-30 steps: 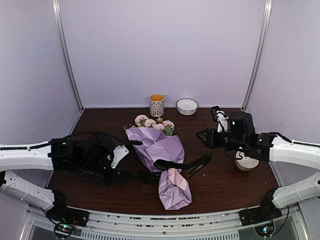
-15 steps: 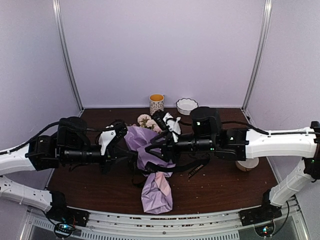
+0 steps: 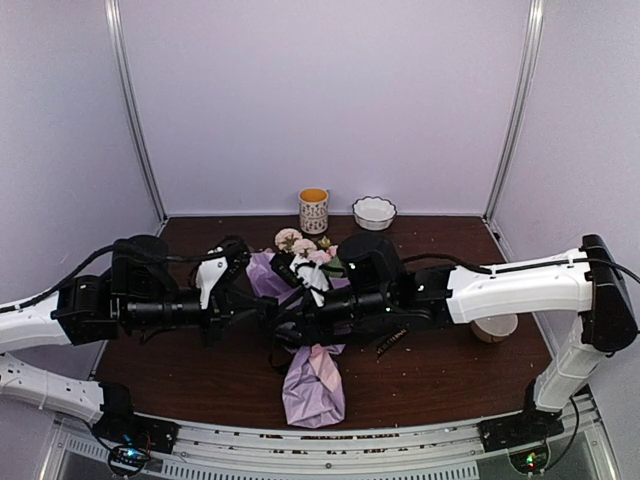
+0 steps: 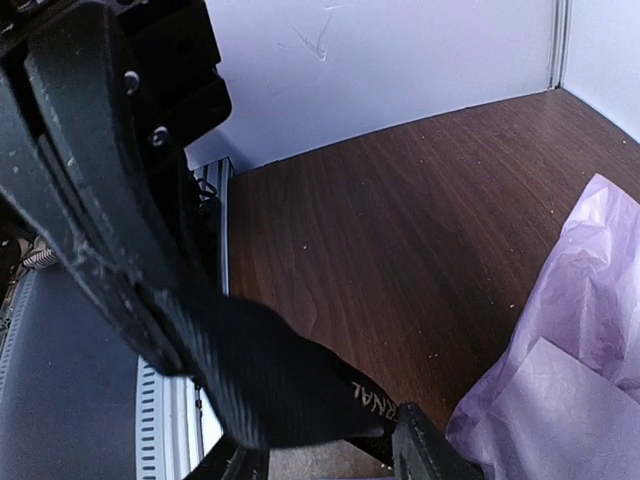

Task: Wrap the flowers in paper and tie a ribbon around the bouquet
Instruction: Pass from the left arm to the right

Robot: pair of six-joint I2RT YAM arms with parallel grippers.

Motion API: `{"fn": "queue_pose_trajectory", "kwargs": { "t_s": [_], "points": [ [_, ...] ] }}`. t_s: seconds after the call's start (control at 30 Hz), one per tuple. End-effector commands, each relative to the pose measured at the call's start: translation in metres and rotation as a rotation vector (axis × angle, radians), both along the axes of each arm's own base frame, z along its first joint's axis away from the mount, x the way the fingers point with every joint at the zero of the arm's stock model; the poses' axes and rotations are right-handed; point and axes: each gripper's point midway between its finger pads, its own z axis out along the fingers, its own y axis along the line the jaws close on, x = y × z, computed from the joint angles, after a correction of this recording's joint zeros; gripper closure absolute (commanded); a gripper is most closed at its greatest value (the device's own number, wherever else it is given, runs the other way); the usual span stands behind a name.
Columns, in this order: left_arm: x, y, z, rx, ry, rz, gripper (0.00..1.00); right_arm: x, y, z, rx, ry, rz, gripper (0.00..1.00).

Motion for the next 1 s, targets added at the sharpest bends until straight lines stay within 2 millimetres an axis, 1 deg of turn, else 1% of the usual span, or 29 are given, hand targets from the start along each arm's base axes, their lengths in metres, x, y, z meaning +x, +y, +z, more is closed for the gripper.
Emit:
{"fn": "queue_pose_trajectory", "kwargs": {
  "t_s": [0.0,0.07,0.13,0.3,0.33,0.43,0.47,0.5,0.57,0.6,0.63,0.67,0.77,0.97],
  "points": [
    [-0.003,-0.004,0.017,-0.077,-0.026,-0.022,1.00,0.011,0.015,0.016,0.055,-0.029,-0.042,0.57],
    [-0.005,-0.003,0.016,-0.077,-0.022,-0.028,1.00,0.016,0.016,0.018,0.063,-0.038,-0.061,0.60],
    [-0.007,-0.001,0.015,-0.081,-0.018,-0.032,1.00,0.020,0.016,0.018,0.064,-0.048,-0.076,0.66],
    [-0.011,0.004,0.017,-0.096,-0.022,-0.038,1.00,0.025,0.013,0.023,0.076,-0.072,-0.105,0.97],
    [-0.010,0.005,0.017,-0.095,-0.023,-0.035,1.00,0.027,0.012,0.025,0.078,-0.079,-0.113,1.00],
    [-0.009,0.008,0.011,-0.073,-0.023,-0.024,1.00,0.034,0.002,0.037,0.087,-0.107,-0.157,1.00],
    [-0.008,0.009,0.008,-0.061,-0.023,-0.017,0.91,0.037,-0.001,0.042,0.087,-0.115,-0.167,1.00],
    [-0.007,0.011,0.003,-0.043,-0.026,-0.009,0.76,0.038,-0.005,0.046,0.079,-0.125,-0.174,1.00],
    [-0.003,0.014,-0.007,-0.013,-0.035,0.012,0.52,0.039,-0.013,0.055,0.059,-0.158,-0.185,1.00],
    [0.001,0.016,-0.012,-0.003,-0.044,0.038,0.43,0.039,-0.017,0.060,0.050,-0.172,-0.189,1.00],
    [0.007,0.018,-0.017,0.004,-0.052,0.069,0.37,0.039,-0.021,0.065,0.046,-0.182,-0.192,1.00],
    [0.012,0.019,-0.021,0.004,-0.059,0.098,0.35,0.037,-0.024,0.070,0.047,-0.190,-0.194,1.00],
    [0.027,0.019,-0.035,0.008,-0.065,0.183,0.34,0.034,-0.036,0.082,0.044,-0.196,-0.203,1.00],
    [0.038,-0.002,-0.064,0.067,-0.066,0.166,0.34,0.025,-0.050,0.099,0.048,-0.156,-0.205,1.00]
  ]
}}
